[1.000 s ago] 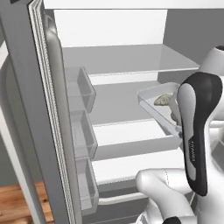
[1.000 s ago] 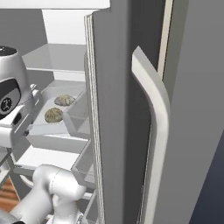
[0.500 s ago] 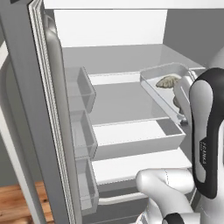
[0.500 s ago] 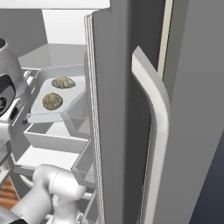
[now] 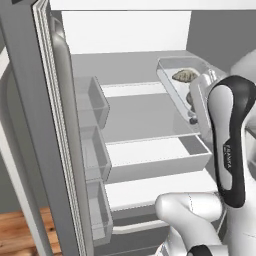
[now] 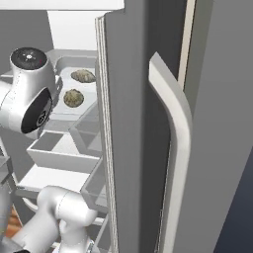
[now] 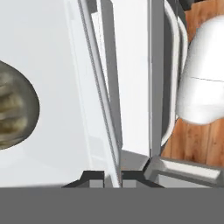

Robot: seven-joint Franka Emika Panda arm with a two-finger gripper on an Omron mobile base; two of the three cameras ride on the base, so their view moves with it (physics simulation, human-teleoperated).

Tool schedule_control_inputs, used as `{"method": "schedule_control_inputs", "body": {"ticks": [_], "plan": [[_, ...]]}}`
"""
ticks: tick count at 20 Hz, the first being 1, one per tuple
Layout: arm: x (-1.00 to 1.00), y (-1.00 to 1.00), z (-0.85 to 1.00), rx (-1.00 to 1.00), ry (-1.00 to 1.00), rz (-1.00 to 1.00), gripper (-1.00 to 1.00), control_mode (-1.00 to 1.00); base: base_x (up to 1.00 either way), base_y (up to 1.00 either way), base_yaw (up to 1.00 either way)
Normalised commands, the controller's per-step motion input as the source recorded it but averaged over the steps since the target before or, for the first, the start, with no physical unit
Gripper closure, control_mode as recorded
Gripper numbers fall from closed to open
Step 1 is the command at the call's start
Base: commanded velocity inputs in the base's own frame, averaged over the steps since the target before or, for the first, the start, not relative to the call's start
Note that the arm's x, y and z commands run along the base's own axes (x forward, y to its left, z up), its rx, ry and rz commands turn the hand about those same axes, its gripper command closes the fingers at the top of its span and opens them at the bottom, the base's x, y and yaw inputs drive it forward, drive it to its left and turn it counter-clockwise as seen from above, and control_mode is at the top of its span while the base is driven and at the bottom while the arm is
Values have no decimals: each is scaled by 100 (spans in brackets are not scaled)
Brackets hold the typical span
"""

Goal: Place two dumplings into each of the tupperware containers and then place the containers in the fridge.

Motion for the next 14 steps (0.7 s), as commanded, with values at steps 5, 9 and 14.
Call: {"method": "schedule_control_inputs", "body": {"ticks": [5, 9, 14], "plan": [[93, -4, 22, 10, 0, 0, 100, -100, 0, 0, 0], [82, 0, 37, 5, 0, 0, 100, -100, 0, 0, 0], [68, -4, 25, 0, 0, 0, 100, -100, 0, 0, 0]]}}
